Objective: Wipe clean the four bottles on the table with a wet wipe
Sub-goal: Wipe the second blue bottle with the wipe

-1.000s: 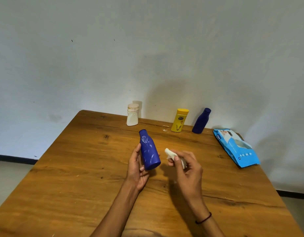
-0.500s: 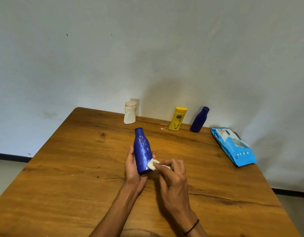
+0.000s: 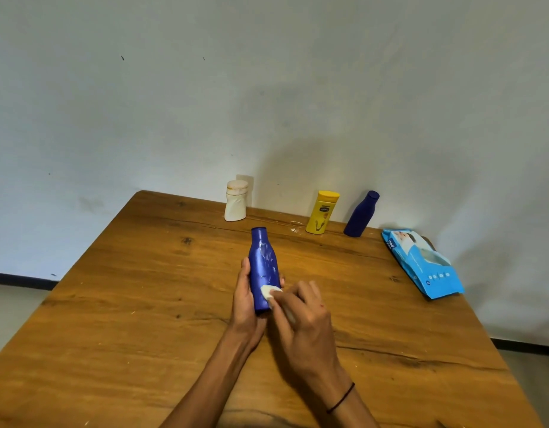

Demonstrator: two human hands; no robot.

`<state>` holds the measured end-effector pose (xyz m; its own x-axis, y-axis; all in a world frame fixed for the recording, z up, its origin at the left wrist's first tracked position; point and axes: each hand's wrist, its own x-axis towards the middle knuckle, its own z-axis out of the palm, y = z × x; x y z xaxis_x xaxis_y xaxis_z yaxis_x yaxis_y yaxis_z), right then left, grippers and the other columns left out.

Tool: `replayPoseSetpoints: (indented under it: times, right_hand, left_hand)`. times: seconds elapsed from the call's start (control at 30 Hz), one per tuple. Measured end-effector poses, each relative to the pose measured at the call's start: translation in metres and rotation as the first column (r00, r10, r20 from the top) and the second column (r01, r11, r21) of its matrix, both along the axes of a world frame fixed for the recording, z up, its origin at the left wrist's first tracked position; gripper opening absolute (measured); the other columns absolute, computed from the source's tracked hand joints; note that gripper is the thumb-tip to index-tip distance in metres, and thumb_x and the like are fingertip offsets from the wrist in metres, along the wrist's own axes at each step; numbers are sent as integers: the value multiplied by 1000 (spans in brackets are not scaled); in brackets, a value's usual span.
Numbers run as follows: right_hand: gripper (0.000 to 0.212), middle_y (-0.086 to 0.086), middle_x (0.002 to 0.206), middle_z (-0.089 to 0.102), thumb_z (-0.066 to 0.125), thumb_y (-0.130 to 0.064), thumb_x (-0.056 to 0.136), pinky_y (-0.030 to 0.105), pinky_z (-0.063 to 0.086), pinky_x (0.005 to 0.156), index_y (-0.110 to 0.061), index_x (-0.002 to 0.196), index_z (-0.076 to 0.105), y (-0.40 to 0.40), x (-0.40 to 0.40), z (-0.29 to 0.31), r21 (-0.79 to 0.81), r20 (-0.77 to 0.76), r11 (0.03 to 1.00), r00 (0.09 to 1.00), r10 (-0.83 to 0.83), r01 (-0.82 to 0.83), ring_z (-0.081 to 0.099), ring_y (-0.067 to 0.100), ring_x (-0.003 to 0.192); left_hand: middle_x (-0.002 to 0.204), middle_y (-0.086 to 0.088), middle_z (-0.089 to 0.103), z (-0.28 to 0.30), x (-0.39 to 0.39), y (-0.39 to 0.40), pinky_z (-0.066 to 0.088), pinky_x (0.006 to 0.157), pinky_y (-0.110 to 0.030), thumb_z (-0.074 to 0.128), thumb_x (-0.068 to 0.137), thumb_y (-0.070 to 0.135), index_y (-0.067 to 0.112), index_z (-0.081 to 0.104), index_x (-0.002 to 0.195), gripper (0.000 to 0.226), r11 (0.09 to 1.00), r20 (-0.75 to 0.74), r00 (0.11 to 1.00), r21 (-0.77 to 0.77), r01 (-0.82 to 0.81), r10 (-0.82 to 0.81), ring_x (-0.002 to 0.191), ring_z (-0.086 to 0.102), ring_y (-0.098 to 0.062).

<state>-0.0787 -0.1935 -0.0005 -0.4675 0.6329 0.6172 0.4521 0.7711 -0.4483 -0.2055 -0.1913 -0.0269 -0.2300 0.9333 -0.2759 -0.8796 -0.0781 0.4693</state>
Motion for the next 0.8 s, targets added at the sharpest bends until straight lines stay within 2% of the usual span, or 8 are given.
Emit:
replayPoseSetpoints:
  times: [0.1, 0.23, 0.33, 0.43, 0.53, 0.67, 0.73, 0.8]
  right_hand:
    - [4, -2, 92, 54, 72, -12, 97, 34, 45, 69, -10, 100, 75, -3, -5, -1, -40, -47, 998, 997, -56, 54, 49, 17, 86]
    - [9, 1, 94, 53, 65, -16, 102, 39, 47, 69, -12, 105, 72, -9, -8, -3, 22, 78, 996, 993, 89, -91, 49, 20, 87]
    - [10, -3, 94, 54, 67, -16, 100, 37, 48, 70, -16, 108, 73, 6, -2, -2, -47, -59, 999, 998, -12, 9, 51, 15, 90]
    - [11, -2, 94, 56, 67, -11, 100, 36, 47, 72, -12, 107, 75, 14, -5, 2, -69, -88, 995, 993, -75, 69, 52, 15, 90]
    - [15, 0, 96, 56, 65, -14, 103, 36, 47, 72, -11, 113, 75, 16, -8, 3, -50, -50, 999, 999, 19, -22, 52, 17, 91]
    - [16, -1, 103, 56, 59, -17, 105, 39, 48, 73, -13, 113, 71, 16, 5, -2, -35, 70, 965, 963, 260, -258, 52, 17, 95]
    - [15, 0, 103, 57, 60, -17, 105, 39, 48, 74, -13, 113, 71, 21, 9, -2, -23, 87, 955, 951, 295, -294, 52, 18, 95]
    - [19, 0, 102, 59, 56, -23, 107, 38, 47, 74, -14, 113, 71, 34, 8, 2, -5, 61, 969, 967, 246, -246, 52, 18, 95]
  left_hand:
    - [87, -14, 61, -5, 2, 2, 56, 71, -32, 52, 99, 62, 6, 65, 113, 59, 999, -4, 1000, -28, 14, -15, 75, 63, -20]
    - [79, -9, 61, -1, 8, -4, 53, 70, -32, 50, 101, 63, 8, 68, 92, 59, 996, 17, 996, -31, 85, -85, 70, 61, -18]
    - [81, -10, 66, 2, 9, -2, 60, 66, -30, 44, 105, 54, 7, 68, 106, 54, 1000, -19, 1000, -19, 15, -15, 71, 67, -17]
    - [91, -13, 71, 2, 12, -2, 63, 73, -31, 43, 106, 51, 6, 68, 119, 53, 1000, -20, 1000, 1, 13, -13, 82, 72, -19]
    - [95, -15, 69, -4, 8, -2, 62, 79, -33, 46, 105, 51, 5, 69, 119, 53, 1000, 24, 1000, 13, 13, -13, 86, 70, -21]
    - [81, -11, 63, -5, -2, -4, 58, 63, -31, 52, 102, 55, 6, 70, 104, 53, 999, 63, 998, -19, 26, -25, 69, 66, -19]
    - [82, -12, 66, -3, -2, -4, 60, 61, -31, 52, 101, 54, 4, 69, 109, 53, 999, 48, 998, -8, 46, -45, 68, 68, -19]
    - [93, -17, 72, 1, 3, -4, 63, 67, -33, 50, 102, 52, 2, 72, 116, 56, 996, 32, 996, 11, 87, -88, 78, 74, -22]
